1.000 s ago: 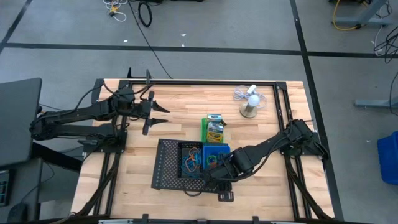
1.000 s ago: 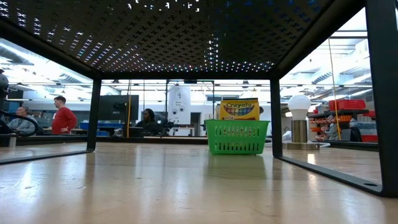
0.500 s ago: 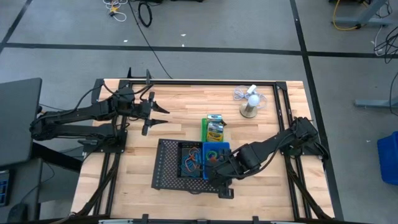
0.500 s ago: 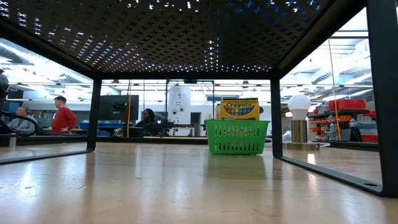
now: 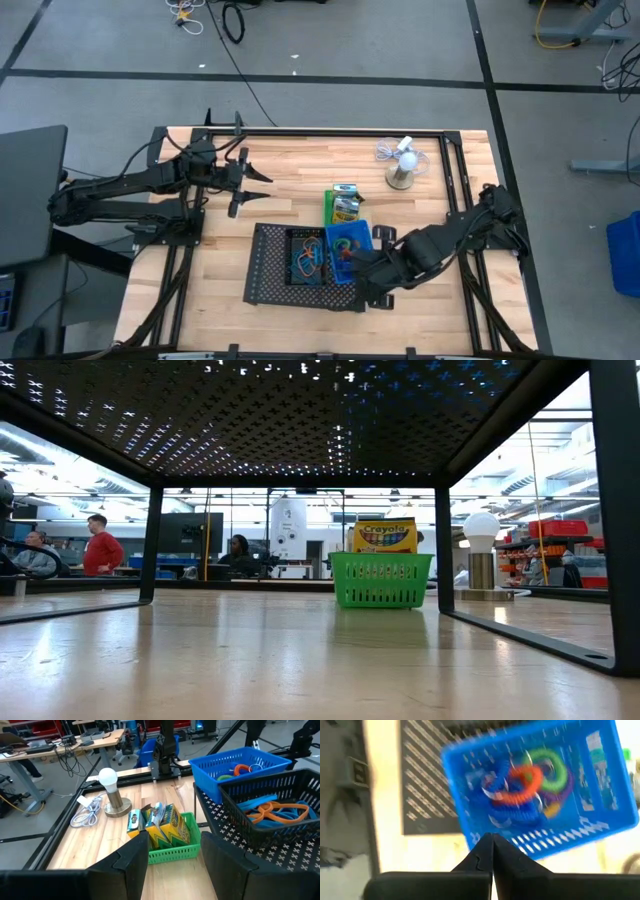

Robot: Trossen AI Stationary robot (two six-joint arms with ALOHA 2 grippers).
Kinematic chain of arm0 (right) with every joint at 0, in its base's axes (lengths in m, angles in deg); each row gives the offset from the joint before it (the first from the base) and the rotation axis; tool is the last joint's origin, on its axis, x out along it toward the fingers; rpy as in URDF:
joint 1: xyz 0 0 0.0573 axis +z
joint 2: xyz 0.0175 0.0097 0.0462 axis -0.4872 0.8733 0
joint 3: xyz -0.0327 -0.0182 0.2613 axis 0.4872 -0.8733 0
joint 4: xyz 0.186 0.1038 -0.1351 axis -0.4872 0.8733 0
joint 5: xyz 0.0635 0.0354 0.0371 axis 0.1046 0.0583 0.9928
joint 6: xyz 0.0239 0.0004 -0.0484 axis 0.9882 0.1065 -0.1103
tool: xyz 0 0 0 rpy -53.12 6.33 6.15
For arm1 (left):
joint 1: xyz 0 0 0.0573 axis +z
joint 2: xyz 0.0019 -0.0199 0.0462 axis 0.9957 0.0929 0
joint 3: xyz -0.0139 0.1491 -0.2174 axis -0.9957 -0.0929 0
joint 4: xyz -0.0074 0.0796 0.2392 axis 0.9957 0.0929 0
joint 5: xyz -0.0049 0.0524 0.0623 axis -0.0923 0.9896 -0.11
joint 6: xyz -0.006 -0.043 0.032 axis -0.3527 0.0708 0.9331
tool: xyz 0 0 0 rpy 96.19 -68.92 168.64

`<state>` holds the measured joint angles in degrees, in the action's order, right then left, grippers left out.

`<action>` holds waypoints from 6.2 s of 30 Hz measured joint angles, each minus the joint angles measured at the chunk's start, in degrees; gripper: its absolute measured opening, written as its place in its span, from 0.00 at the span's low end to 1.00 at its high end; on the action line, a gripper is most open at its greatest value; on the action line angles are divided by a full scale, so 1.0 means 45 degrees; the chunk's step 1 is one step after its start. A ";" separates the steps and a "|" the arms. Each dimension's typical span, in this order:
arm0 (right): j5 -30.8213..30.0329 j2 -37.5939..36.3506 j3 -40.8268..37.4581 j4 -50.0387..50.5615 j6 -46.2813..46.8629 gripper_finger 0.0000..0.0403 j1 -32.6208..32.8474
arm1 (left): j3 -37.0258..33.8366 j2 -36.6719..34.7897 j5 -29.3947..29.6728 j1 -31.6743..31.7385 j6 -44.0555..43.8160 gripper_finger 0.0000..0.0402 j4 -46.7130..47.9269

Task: Pick & Place Office Desk Supplies
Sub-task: Put the blue bin with the spring keychains on the shelf, then adjust the shelf

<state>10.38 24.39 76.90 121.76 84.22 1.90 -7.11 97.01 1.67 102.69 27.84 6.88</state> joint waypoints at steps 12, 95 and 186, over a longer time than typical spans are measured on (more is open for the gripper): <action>-0.0516 -0.0109 -0.0033 0.1853 0.0552 0.00 -0.0734 | -0.0005 -0.0005 0.0087 0.0000 -0.0037 0.47 -0.0050; 0.2762 -0.0322 -0.2994 -0.5105 -0.5573 0.00 -0.2963 | 0.0005 -0.1685 0.1103 0.0005 -0.0029 0.47 0.0227; 0.0612 -0.1269 -0.3050 -0.2011 -0.6969 0.00 -0.5348 | 0.0005 -0.1739 0.1906 0.0005 0.0107 0.47 0.0507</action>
<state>13.14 18.68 63.17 112.71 52.86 -22.17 -7.09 89.18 10.25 102.71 28.33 9.16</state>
